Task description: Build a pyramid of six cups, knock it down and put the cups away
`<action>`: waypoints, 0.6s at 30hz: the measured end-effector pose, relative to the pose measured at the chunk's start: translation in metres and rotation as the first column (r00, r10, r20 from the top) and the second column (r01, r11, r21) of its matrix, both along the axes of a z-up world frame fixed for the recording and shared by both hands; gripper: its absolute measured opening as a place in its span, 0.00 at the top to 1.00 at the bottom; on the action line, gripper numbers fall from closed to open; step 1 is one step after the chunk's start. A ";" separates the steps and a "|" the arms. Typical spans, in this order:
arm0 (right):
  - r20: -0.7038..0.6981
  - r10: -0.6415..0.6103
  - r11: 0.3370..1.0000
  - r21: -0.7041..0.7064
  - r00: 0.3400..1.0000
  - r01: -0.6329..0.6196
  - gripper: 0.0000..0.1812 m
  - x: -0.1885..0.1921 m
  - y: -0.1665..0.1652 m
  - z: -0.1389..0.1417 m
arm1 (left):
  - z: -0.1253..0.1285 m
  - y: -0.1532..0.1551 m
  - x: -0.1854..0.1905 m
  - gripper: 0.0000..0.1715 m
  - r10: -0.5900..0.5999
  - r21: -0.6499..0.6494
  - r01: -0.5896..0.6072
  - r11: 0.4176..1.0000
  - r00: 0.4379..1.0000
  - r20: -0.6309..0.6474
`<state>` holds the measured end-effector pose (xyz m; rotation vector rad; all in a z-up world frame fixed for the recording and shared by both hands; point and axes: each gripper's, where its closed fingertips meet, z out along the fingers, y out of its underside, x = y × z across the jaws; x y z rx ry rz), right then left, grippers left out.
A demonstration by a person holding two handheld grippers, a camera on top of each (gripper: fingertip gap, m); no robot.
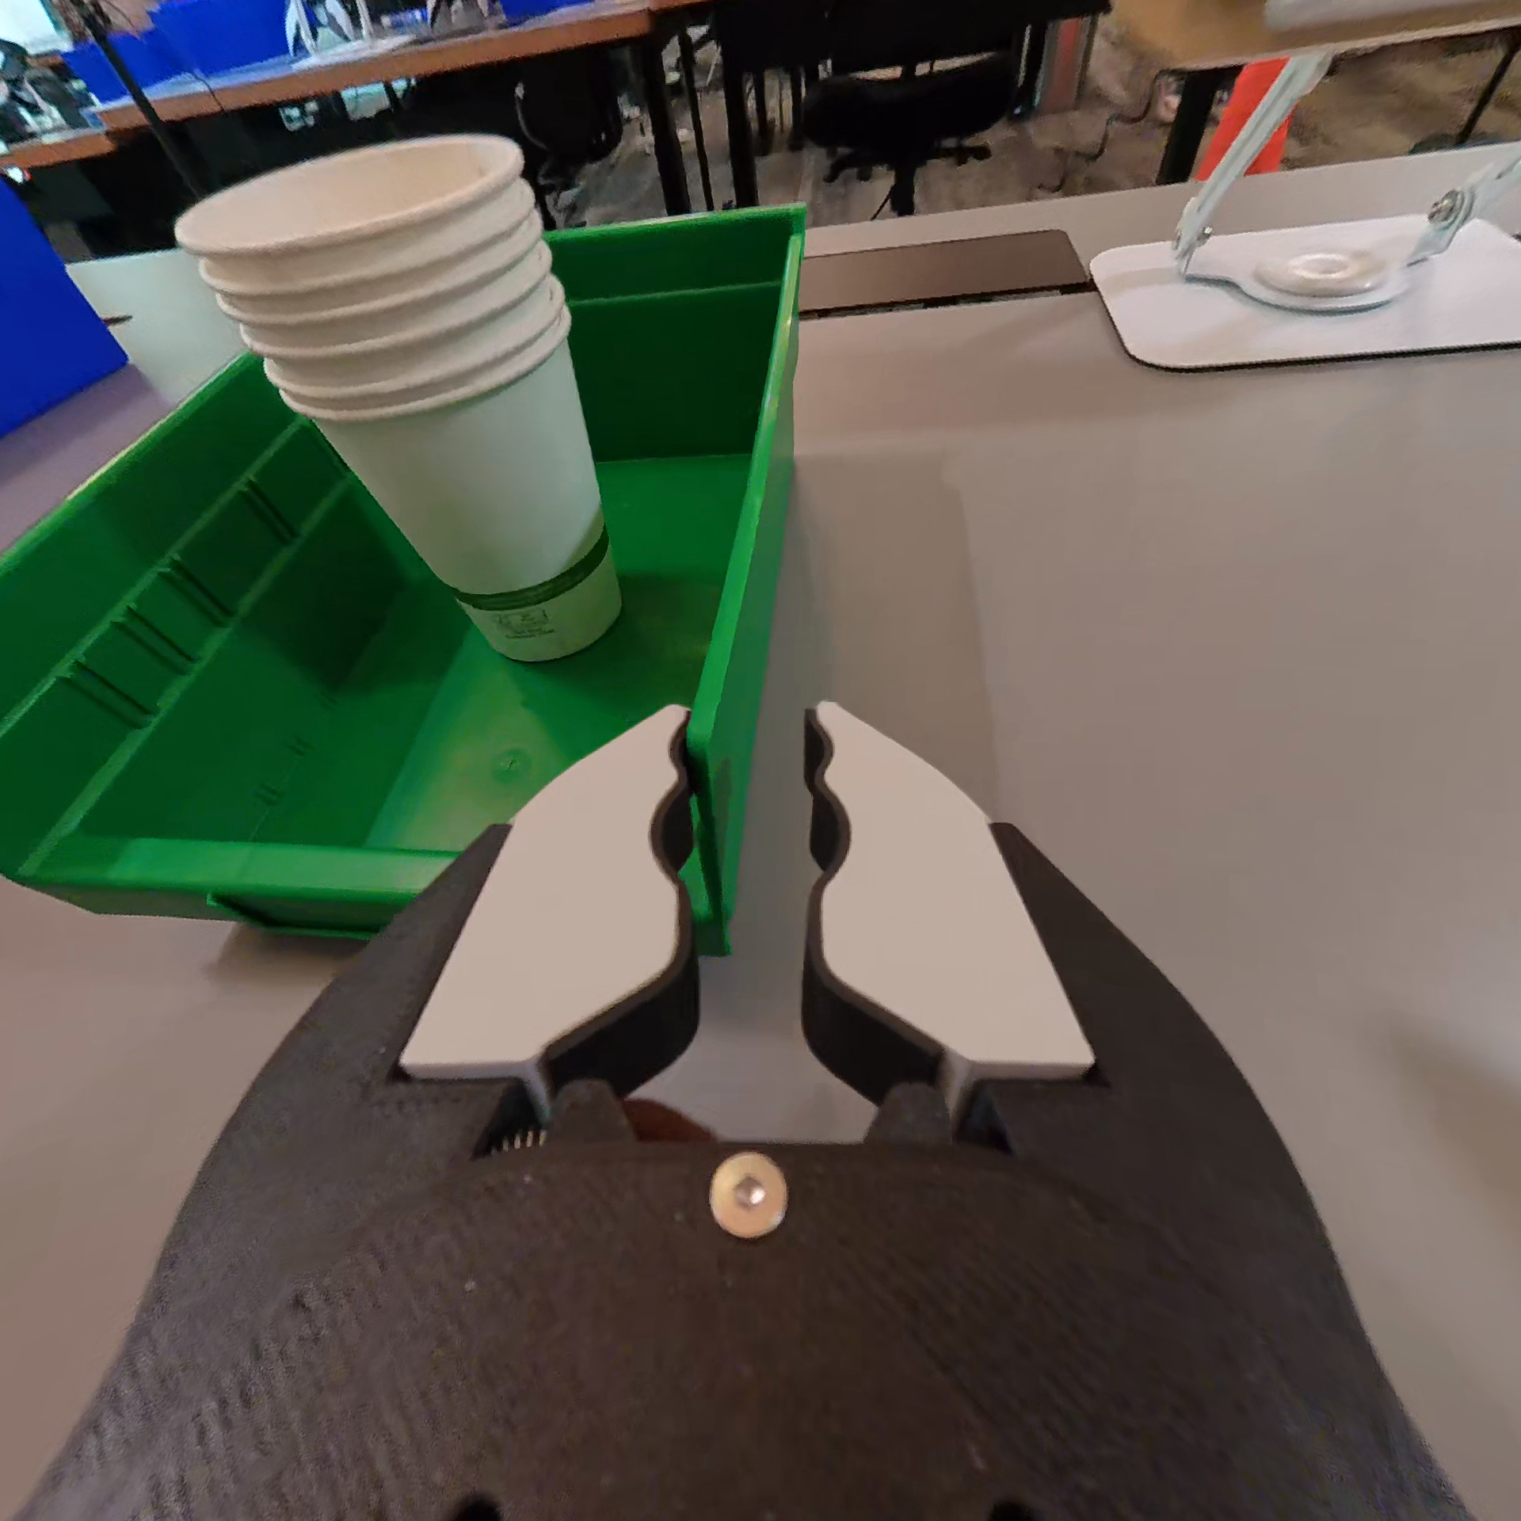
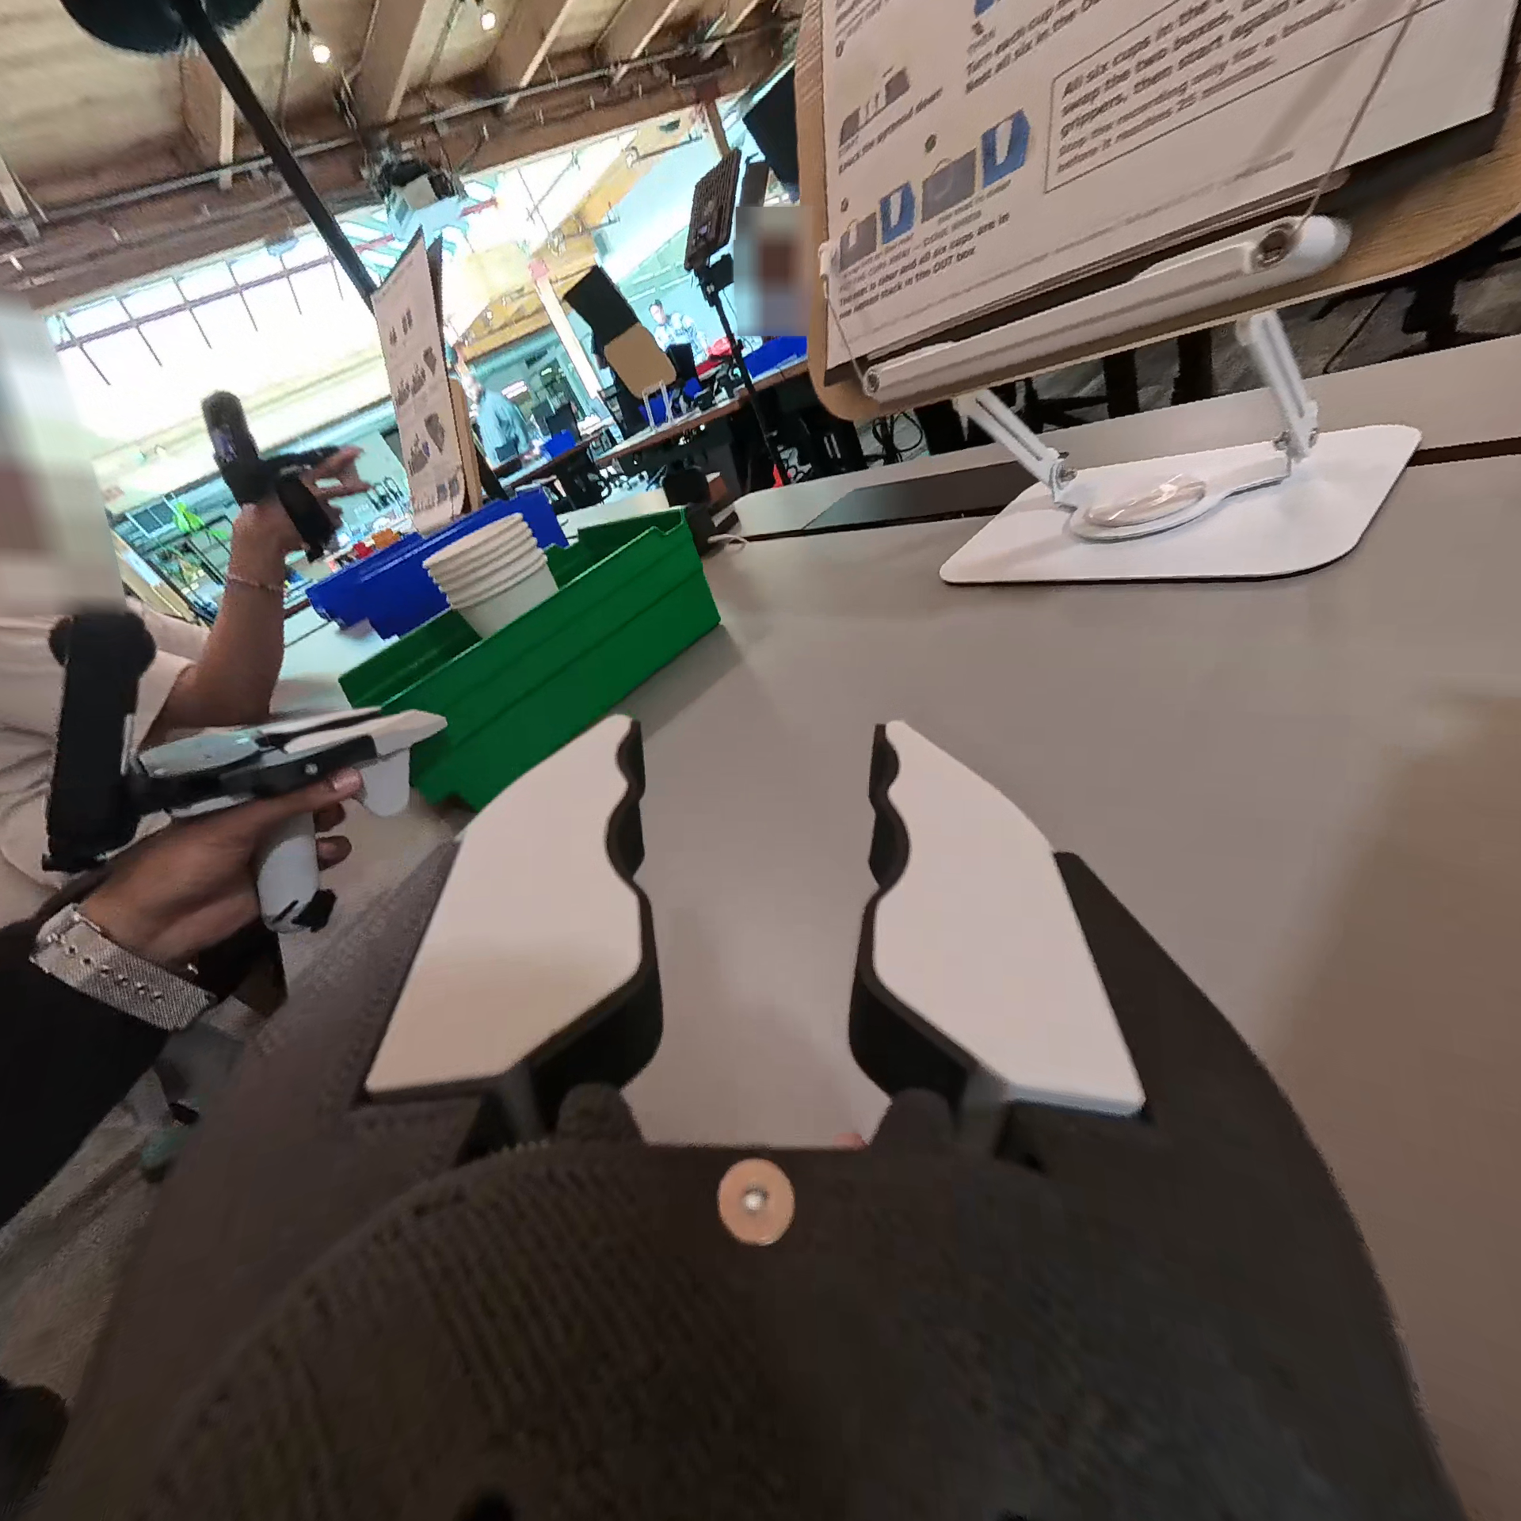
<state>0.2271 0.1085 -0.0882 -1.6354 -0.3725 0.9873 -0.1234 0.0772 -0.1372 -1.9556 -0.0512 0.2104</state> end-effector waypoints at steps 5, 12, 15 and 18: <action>0.048 0.006 1.000 0.014 0.999 -0.007 0.70 -0.004 -0.002 -0.004 | -0.002 -0.003 -0.008 0.97 0.018 -0.018 -0.017 1.000 0.997 0.075; -0.007 0.007 0.999 -0.036 1.000 -0.007 0.70 -0.001 0.000 -0.005 | 0.003 -0.012 -0.011 0.97 0.038 -0.025 -0.038 0.999 0.999 0.018; -0.002 0.012 0.999 -0.037 1.000 -0.012 0.71 -0.002 -0.001 -0.005 | 0.001 -0.016 -0.006 0.97 0.033 -0.045 -0.033 0.998 0.999 0.017; 0.020 0.017 0.999 -0.027 1.000 -0.017 0.71 -0.006 -0.002 -0.006 | 0.000 -0.017 -0.005 0.97 0.023 -0.053 -0.021 0.998 0.999 0.030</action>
